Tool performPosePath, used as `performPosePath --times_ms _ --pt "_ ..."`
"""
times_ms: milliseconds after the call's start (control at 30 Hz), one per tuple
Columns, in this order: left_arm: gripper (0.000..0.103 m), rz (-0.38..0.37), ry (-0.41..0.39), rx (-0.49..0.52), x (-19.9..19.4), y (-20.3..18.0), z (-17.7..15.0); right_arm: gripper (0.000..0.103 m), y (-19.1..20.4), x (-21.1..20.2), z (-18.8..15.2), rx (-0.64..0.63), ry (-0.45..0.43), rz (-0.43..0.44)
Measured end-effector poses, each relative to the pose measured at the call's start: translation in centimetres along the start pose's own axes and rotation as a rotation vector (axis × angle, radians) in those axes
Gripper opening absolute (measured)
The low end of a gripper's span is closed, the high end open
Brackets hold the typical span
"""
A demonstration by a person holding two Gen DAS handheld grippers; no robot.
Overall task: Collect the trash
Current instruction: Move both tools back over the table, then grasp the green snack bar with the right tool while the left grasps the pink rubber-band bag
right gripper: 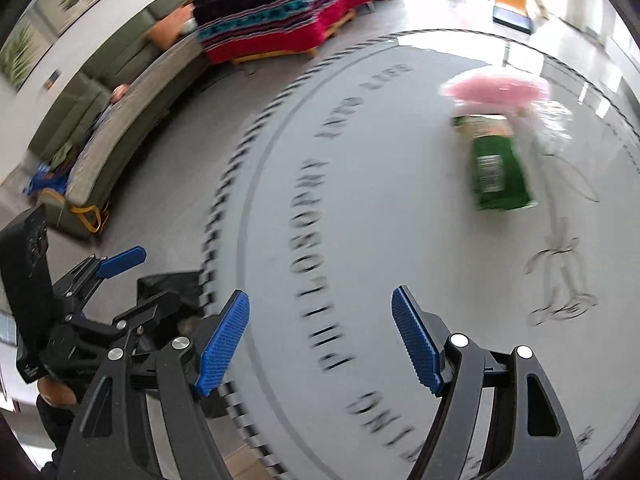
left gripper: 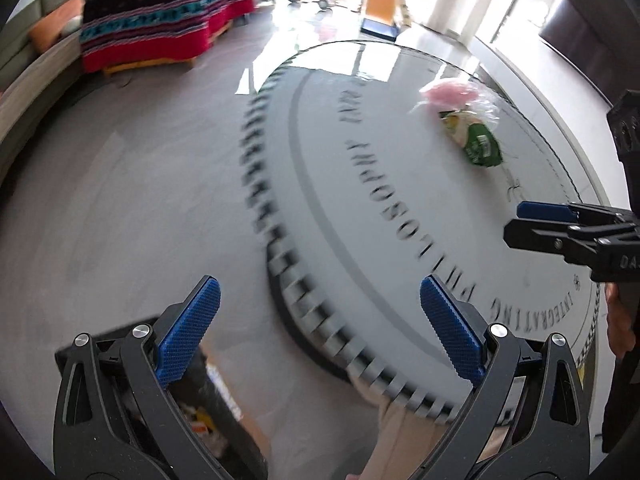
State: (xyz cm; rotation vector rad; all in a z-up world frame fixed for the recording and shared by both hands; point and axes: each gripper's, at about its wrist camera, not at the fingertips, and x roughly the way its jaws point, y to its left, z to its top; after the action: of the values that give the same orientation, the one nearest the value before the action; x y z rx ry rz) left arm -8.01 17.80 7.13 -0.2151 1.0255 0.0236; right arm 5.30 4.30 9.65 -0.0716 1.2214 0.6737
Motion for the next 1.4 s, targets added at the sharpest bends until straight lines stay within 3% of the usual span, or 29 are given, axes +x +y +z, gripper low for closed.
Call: performPosePath --times_ms 367,667,767,800,833,900,1000,1167,1400 --pt "0.097 -0.092 0.038 0.089 5.9 -5.5 7.5 0.075 -8.6 0.5 6.6 0.075 -0.040 -0.122" --pt "0.097 -0.125 0.094 0.132 10.7 -7.8 11.3 0.074 -11.8 6.5 10.3 0.081 0.064 -0.190" --pt "0.097 -0.116 0.111 0.142 11.9 -8.0 12.0 0.066 -12.4 7.4 10.3 0.080 0.075 -0.192" --pt "0.097 -0.117 0.114 0.145 12.2 -8.1 12.2 0.055 -12.7 7.8 10.3 0.080 0.084 -0.191" --pt "0.097 -0.119 0.117 0.148 12.5 -8.2 12.5 0.054 -13.1 8.0 10.3 0.088 0.092 -0.188" --pt "0.097 -0.129 0.127 0.167 13.1 -8.7 12.9 0.052 -13.8 7.8 10.0 0.103 0.074 -0.150" --pt "0.097 -0.140 0.125 0.218 13.7 -9.8 13.6 0.052 -15.1 6.7 9.0 0.114 0.055 -0.190" --pt "0.097 -0.184 0.150 0.283 15.4 -12.2 15.7 0.052 -18.0 4.8 7.0 0.159 0.052 -0.187" --pt "0.097 -0.195 0.139 0.357 17.7 -15.8 21.0 0.053 -22.4 1.8 3.5 0.231 0.041 -0.171"
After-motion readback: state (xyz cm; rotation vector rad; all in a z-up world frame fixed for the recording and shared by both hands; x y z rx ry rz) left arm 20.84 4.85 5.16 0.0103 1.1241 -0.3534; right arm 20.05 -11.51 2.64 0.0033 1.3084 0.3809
